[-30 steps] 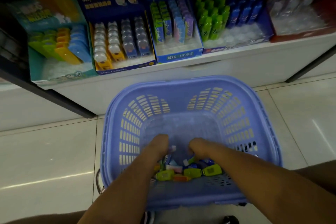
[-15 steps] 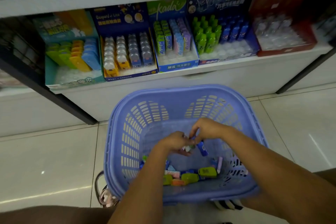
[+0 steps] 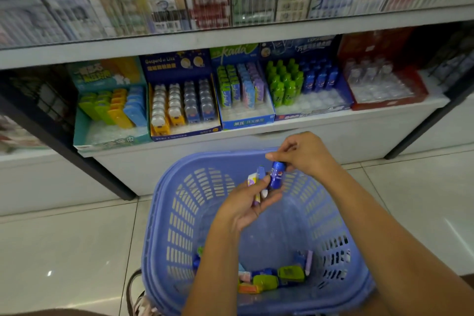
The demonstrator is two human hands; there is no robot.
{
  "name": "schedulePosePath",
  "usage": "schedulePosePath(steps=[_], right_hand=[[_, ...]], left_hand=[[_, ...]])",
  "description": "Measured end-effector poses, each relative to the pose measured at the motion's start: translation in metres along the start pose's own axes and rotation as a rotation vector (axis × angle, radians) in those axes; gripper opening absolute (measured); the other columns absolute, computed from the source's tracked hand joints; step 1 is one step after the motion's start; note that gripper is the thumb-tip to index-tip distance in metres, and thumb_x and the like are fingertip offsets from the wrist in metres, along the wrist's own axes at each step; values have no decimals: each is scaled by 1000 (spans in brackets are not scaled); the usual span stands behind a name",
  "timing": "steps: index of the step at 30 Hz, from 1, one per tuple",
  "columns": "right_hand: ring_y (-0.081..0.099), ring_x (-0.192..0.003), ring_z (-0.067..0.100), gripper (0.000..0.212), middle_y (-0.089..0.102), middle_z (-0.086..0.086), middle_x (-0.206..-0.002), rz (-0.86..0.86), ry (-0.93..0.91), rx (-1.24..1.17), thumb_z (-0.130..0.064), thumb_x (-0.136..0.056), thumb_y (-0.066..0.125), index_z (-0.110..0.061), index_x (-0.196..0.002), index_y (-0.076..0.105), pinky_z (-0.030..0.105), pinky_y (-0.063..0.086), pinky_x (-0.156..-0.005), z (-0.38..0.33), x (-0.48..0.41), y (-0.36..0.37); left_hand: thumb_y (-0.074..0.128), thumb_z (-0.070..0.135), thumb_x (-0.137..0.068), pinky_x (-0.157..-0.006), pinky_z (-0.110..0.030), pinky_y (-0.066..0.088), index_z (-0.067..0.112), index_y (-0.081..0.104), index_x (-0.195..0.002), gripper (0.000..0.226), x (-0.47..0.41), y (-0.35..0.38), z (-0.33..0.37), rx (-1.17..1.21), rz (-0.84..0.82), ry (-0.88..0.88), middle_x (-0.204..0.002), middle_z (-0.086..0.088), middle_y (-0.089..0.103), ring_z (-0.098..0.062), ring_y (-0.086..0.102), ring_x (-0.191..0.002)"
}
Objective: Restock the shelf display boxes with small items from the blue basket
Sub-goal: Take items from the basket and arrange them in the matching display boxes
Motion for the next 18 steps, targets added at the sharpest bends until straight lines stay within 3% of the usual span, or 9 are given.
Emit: schedulePosePath(steps=[3, 5, 8, 13, 15, 18], right_hand=[[62, -51, 14, 23, 65, 8, -60, 41, -60, -65, -23, -68, 83, -7, -71, 67, 26, 58, -56, -18, 8, -5], [65, -56, 8, 16, 68, 9, -68, -20, -84, -184, -19, -70, 81, -9, -77, 70, 20, 56, -57, -29, 13, -12], [67, -63, 7, 15, 70, 9, -76, -99, -78, -266, -6, -74, 77, -8, -87, 70, 18, 57, -61, -42, 19, -25], [68, -65, 9, 15, 71, 8, -75, -72, -121, -220, -4, -73, 77, -14, -82, 71, 20, 58, -68, -51, 17, -44], [66, -64, 10, 14, 70, 9, -75, 15, -146, -221, -5, -72, 77, -15, -79, 71, 19, 58, -68, -50, 7, -59], [63, -66, 12, 13, 68, 4, -77, 306, -186, -179, -10, -73, 78, -19, -79, 70, 24, 55, -69, -40, -24, -96]], left_hand=[[60, 4, -85, -65, -26, 58, -7, 68, -95, 17, 3, 6, 7, 126, -41, 61, -94, -20, 72, -25, 72, -84], [64, 7, -76, -66, -26, 58, -7, 73, -87, 21, 4, 11, 14, 199, -71, 93, -97, -22, 71, -27, 72, -86], [66, 12, -74, -69, -25, 58, -2, 76, -87, 22, 7, 20, 25, 146, -105, 154, -101, -21, 71, -27, 71, -90], [62, 11, -82, -72, -26, 59, -5, 68, -101, 25, 6, 40, 33, 87, -80, 195, -103, -21, 70, -25, 71, -92], [57, 8, -90, -71, -25, 59, -3, 64, -102, 18, 2, 45, 34, 33, -12, 222, -96, -18, 72, -22, 72, -85], [57, 8, -91, -63, -23, 58, 0, 64, -100, 14, -1, 49, 37, -6, 32, 259, -83, -12, 73, -17, 72, -73]])
Point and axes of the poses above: each hand's wrist, its own x-axis away from the middle knuckle, its own y-axis out of the palm, z = x × y, the point moved 1 cm from there along -x, towards the middle knuckle
